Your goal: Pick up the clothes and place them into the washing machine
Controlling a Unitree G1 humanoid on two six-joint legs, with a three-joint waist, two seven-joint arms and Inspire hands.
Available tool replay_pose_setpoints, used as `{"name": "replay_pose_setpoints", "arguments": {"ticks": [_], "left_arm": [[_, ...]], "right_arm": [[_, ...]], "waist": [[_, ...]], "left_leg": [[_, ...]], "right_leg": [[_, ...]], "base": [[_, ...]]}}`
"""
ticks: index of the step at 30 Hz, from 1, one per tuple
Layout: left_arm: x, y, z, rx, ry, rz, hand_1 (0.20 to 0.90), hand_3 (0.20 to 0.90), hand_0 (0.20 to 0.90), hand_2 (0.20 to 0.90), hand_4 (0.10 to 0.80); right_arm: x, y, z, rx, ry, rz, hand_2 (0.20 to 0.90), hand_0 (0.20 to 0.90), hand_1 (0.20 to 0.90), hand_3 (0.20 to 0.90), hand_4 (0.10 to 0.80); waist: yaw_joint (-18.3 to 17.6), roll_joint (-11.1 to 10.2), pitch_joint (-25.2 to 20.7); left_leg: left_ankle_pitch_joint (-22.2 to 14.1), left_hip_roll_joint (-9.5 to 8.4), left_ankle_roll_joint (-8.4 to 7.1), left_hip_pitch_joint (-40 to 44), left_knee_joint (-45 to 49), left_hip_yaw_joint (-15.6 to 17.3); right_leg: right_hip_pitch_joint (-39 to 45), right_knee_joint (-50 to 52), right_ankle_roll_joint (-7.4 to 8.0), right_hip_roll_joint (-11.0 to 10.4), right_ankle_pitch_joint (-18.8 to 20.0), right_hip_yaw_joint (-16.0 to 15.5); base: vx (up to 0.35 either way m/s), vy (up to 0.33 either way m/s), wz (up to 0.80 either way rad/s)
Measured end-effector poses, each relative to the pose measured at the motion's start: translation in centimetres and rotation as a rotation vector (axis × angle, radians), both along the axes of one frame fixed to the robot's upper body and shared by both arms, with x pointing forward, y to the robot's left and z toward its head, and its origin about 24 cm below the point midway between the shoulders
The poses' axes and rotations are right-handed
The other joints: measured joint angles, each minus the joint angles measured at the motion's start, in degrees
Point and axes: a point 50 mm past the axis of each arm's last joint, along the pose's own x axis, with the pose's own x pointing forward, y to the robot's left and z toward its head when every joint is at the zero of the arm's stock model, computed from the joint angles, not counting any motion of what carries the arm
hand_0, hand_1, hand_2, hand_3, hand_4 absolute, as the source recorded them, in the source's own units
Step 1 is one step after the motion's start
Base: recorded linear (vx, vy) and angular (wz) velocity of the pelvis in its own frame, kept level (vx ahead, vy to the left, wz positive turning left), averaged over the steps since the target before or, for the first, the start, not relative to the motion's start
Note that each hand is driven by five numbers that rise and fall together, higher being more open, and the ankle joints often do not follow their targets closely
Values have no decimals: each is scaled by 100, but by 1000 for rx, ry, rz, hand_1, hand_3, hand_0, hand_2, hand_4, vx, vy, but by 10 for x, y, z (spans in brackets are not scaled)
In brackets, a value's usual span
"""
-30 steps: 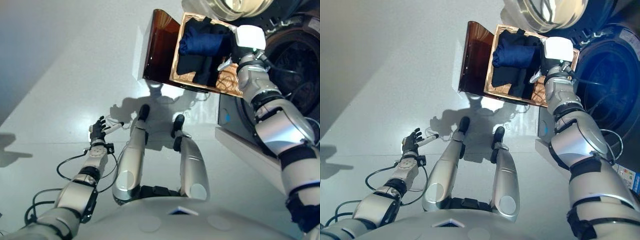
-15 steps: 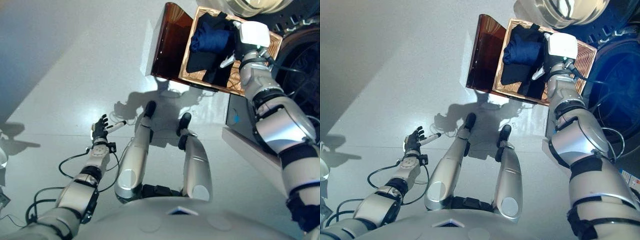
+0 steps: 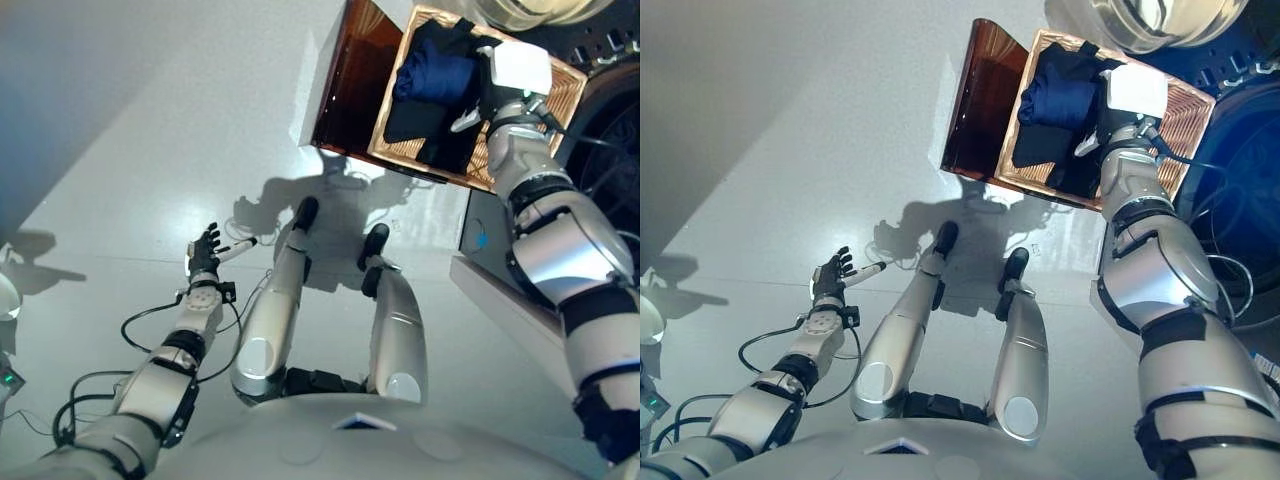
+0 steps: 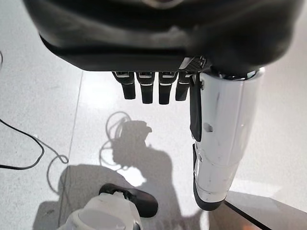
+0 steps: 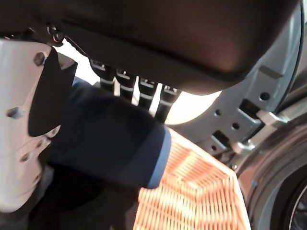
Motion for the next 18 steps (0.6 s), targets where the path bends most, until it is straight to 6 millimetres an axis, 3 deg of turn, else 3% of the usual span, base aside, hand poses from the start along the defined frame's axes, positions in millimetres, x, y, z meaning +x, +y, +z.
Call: {"name": "replay_pose_setpoints", "arguments": {"ticks": [2, 3, 4, 10, 18], "left_arm": [[0, 0, 0, -1, -2, -2, 900, 900, 900, 900, 800], [1, -1, 1, -3, -7, -4, 900, 900, 900, 900, 800], [1, -1, 1, -3, -8, -4, 900, 900, 900, 900, 800], [2, -2, 2, -6, -15, -6, 900, 900, 900, 900, 800], [3, -3, 2, -3, -17, -11, 900, 900, 900, 900, 800]], "right_arm": [[0, -1, 1, -2, -1, -5, 376, 376, 376, 376, 425], [0, -1, 1, -3, 0, -9, 222, 222, 222, 222, 316], [0, -2, 0, -4, 1, -12, 200, 200, 200, 200, 300], [0, -2, 2, -3, -2, -18, 200, 200, 200, 200, 300], [-1, -3, 2, 8, -7, -23, 200, 200, 200, 200, 300]], "waist": [[1, 3, 1], [-2, 6, 3], [-1, 9, 1], [5, 172, 3], [3, 181, -1]], "left_leg": [[0, -16, 0, -1, -4, -6], [1, -55, -3, -2, -4, -16], [3, -68, -5, -9, -4, -19], [14, -76, -15, -70, 10, -47], [16, -72, -14, -5, 58, -46]], "right_leg": [[-7, 21, 2, -1, -20, -7], [-34, 81, -1, -9, -58, -11], [-59, 121, 1, -26, -76, -10], [-119, 173, -2, -57, -102, -26], [-56, 199, -4, -59, -99, -17]], "base": [[-3, -10, 5], [0, -6, 7], [5, -9, 9], [3, -1, 4], [0, 0, 0]]}}
